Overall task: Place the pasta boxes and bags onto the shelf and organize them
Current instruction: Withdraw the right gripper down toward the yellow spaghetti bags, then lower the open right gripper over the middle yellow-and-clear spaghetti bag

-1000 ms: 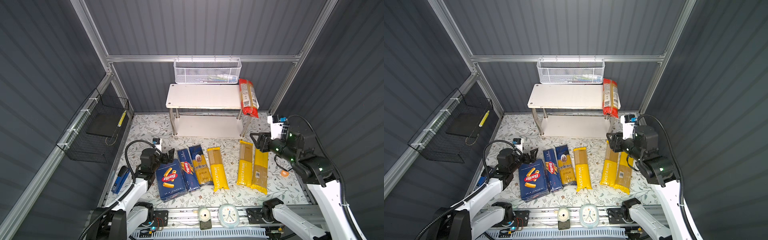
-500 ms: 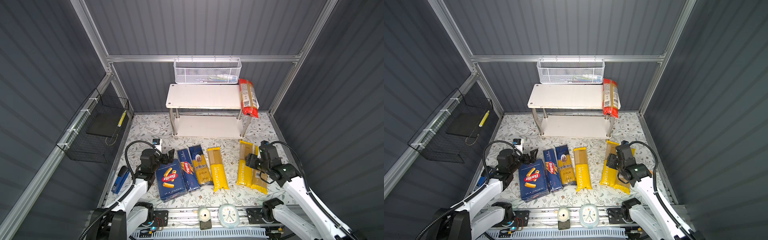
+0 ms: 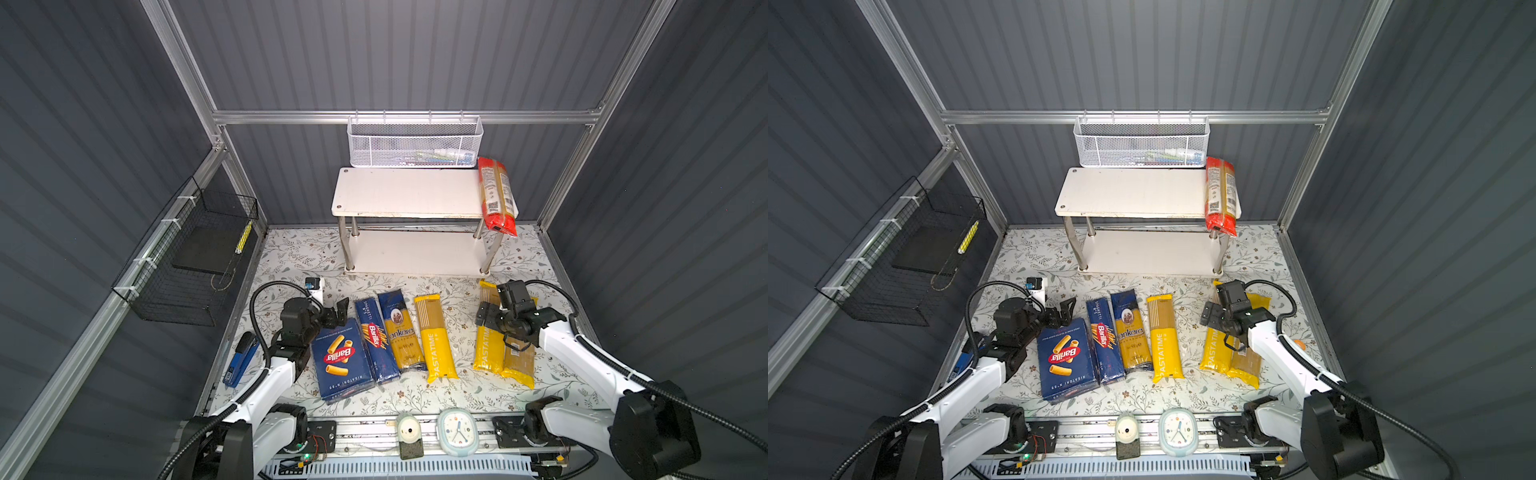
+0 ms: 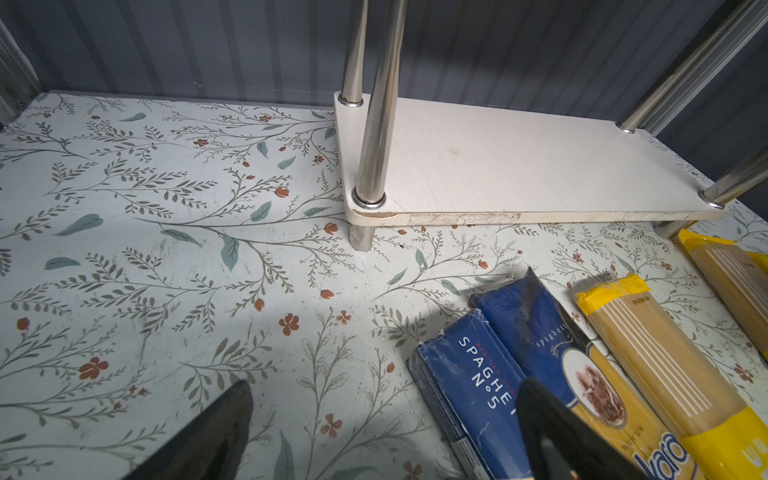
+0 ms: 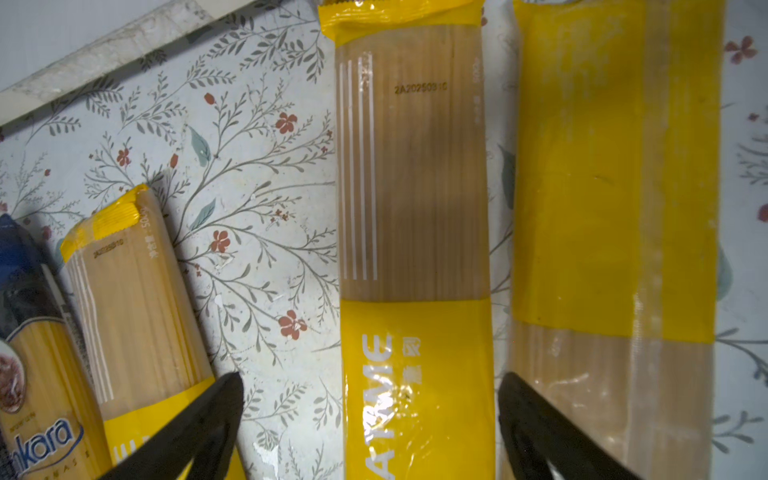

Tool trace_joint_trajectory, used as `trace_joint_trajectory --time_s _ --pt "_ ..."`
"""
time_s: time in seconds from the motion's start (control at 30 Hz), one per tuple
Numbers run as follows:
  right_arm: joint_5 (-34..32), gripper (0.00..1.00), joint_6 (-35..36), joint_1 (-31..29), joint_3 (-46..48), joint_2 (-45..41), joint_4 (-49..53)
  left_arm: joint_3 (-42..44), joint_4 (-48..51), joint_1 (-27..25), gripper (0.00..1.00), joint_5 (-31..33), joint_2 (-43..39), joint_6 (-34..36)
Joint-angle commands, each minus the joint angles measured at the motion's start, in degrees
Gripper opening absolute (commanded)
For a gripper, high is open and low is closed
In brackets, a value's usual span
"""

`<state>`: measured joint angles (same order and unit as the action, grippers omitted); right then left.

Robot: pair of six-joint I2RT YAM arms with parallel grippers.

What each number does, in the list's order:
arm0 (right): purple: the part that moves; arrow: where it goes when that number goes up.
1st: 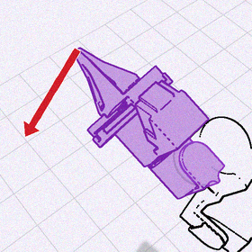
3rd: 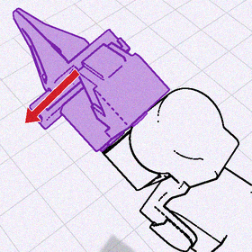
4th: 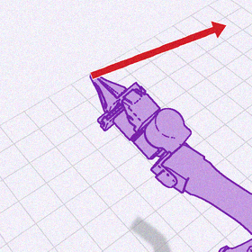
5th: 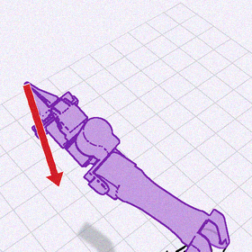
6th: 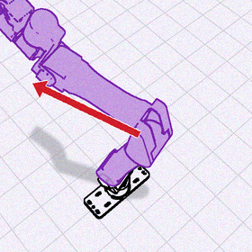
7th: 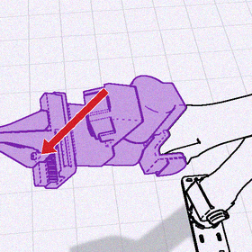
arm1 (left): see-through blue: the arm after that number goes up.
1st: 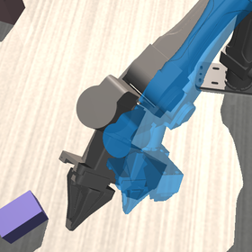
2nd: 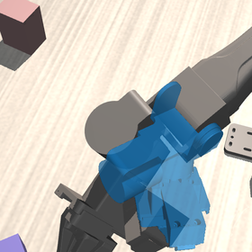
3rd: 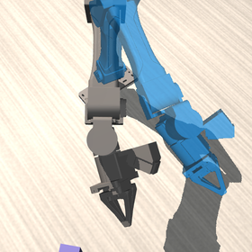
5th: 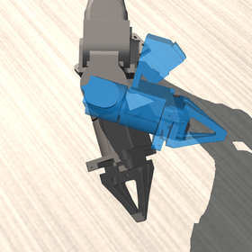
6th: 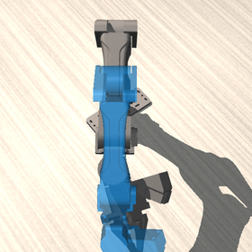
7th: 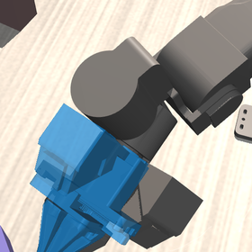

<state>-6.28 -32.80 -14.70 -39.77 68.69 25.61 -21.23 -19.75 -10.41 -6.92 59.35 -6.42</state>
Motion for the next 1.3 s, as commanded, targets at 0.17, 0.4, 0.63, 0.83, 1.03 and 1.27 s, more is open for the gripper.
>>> trace_joint_trajectory --time_s 0.17,0.4,0.63,0.83,1.03,1.27 --pt "-0.5 0.99 1.5 2.1 -0.5 5.9 -5.2 0.3 -1.0 0.0 0.99 0.2 -0.6 0.6" --pt "-0.9 0.98 3.3 2.2 -2.8 10.8 -5.1 0.1 -0.9 0.0 0.99 -0.2 -0.1 0.7" --pt "-1.8 0.98 3.4 2.1 -2.5 12.6 -3.9 -0.3 -0.9 0.0 1.0 -1.6 0.3 1.2" --pt "-0.8 0.97 3.4 2.1 -2.1 14.4 -4.4 -0.2 -1.0 0.0 1.0 -2.0 0.2 1.4" --pt "0.0 0.94 5.2 2.8 -3.6 15.5 -4.7 0.3 -1.2 0.0 0.99 -1.2 -0.5 1.1" --pt "-1.2 0.92 6.2 2.8 -5.3 15.8 -2.9 -0.3 -0.9 0.0 0.99 -1.3 0.3 1.1"
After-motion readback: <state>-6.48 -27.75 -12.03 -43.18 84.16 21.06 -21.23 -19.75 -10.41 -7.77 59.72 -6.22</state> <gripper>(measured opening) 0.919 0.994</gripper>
